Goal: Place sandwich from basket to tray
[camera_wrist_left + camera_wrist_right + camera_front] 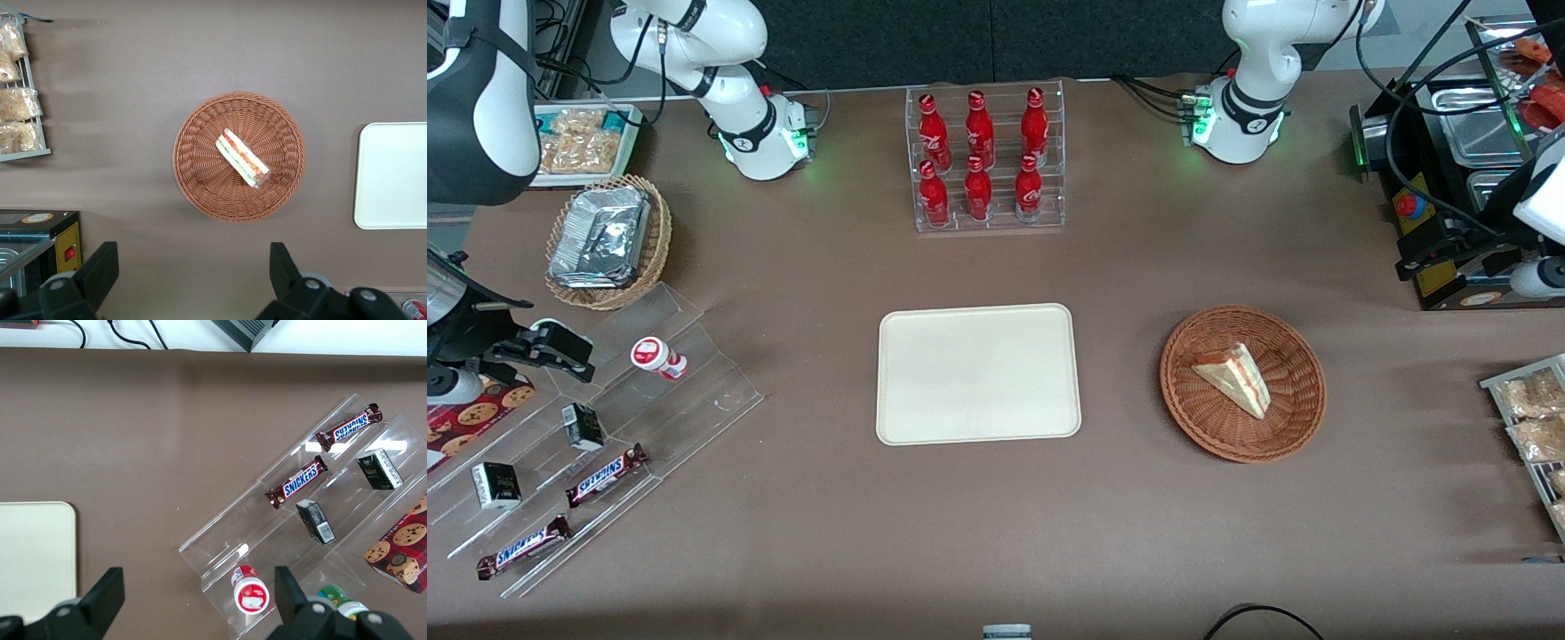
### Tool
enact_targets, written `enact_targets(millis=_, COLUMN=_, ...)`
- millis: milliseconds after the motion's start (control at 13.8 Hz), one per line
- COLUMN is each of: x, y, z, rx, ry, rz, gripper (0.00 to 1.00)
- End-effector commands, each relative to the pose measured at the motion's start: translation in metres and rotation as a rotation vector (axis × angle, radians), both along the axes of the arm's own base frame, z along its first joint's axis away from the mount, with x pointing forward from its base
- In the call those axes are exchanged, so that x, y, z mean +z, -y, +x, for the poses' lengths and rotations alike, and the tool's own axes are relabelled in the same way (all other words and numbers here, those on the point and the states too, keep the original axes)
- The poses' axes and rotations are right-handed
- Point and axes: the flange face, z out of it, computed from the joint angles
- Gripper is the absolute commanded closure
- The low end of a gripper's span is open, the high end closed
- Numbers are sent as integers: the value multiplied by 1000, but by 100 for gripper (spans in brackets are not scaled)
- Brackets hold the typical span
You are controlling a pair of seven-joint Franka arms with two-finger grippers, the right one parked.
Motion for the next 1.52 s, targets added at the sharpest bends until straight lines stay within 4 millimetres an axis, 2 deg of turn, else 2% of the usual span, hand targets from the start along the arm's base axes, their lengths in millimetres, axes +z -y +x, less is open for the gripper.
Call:
enact_targets(millis=0, x=6, y=0, z=-10, rx=-18, ry=-6, rz=4, gripper=0)
enact_targets(millis=145, x=0, y=1, z=-8, rx=-2, ry=-21, rz=1, gripper=0)
enact_targets(millis=289, x=-33, y=5, z=-2, rx=80, ry=-74, rz=3, gripper=0)
enact_targets(millis=361, x=-54, y=8, z=5, rx=155, ry=-86, rz=2, gripper=0)
enact_targets(millis=578, x=-132, y=17, z=32, rx=489, ry=-153, rz=-19, gripper=0)
enact_targets(millis=723, x=-181, y=41, z=45, rx=603, ry=-164, rz=-10, gripper=0)
enact_targets(millis=795, x=-206, y=47, z=49, rx=676, ry=-159, rz=-7, gripper=0)
enact_targets(millis=940, x=-257, y=74, z=45, rx=797, ry=-147, rz=4, gripper=0)
enact_targets(millis=1157, x=-323, y=75, z=20, rx=853, ry=-96, rz=-18, gripper=0)
enact_targets(millis=1301, x=-354, y=78, z=3, rx=847, ry=-81, rz=-22, gripper=0)
enact_targets(millis=1446, x=-372, y=77, z=-6, rx=848, ry=-77, rz=-23, gripper=0)
